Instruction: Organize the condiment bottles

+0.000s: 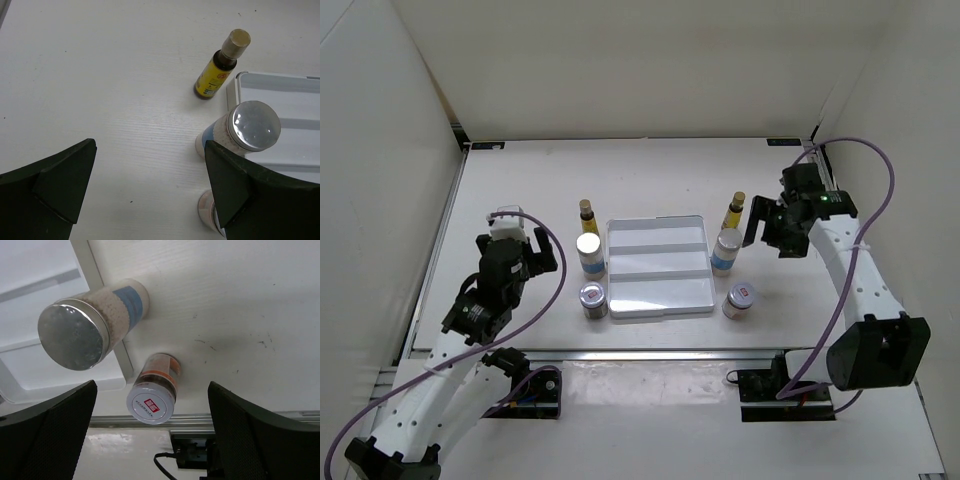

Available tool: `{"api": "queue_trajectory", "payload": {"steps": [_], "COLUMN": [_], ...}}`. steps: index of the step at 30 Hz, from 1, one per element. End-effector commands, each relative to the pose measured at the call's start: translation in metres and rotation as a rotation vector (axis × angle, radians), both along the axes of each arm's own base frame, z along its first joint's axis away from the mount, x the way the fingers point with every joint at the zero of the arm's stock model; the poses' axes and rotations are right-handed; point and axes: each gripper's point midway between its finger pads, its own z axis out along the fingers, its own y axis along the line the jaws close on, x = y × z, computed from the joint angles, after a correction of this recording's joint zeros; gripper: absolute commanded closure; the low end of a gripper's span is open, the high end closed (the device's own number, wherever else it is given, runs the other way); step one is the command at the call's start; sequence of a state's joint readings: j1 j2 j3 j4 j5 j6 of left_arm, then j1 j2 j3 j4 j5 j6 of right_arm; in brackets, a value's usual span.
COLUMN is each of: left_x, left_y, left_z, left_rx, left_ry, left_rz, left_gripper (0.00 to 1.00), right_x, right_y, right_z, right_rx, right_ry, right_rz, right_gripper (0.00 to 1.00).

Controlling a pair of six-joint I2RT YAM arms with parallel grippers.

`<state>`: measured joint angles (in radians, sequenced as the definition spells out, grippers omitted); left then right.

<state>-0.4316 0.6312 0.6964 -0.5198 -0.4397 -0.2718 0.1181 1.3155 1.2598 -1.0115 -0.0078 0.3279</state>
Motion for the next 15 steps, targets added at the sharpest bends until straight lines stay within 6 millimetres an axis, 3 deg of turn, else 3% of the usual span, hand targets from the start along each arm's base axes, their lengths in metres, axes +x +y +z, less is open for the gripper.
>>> {"api": "queue_trajectory", "payload": {"steps": [1,6,12,15], "left_x": [0.000,0.000,0.003,0.004], "left_y": [0.004,0.006,0.005,0.008], "left_z": [-0.001,-0.003,-0.005,-0.007], "left_rx": [0.010,0.022,0.021,0.036], "left_ry": [0.001,0.000,-0.003,-0.005], "left_rz": [0.026,0.031,0.031,0.045], "left_gripper": [0.00,0.00,0.00,0.00], "right_x": [-0.017,-0.048,-0.062,-0.067], "right_y": [0.010,0.023,0.030,0.038], "right_z": [-0.012,-0.041,-0.067,-0.078], "right_rx": [-0.013,-0.025,-0.039,-0.032], "right_ry": [0.054,0.139,0.221,0.253], "right_rz": [0.006,0.013,-0.018,-0.018], "right_gripper": [0.06,0.06,0.06,0.12]}}
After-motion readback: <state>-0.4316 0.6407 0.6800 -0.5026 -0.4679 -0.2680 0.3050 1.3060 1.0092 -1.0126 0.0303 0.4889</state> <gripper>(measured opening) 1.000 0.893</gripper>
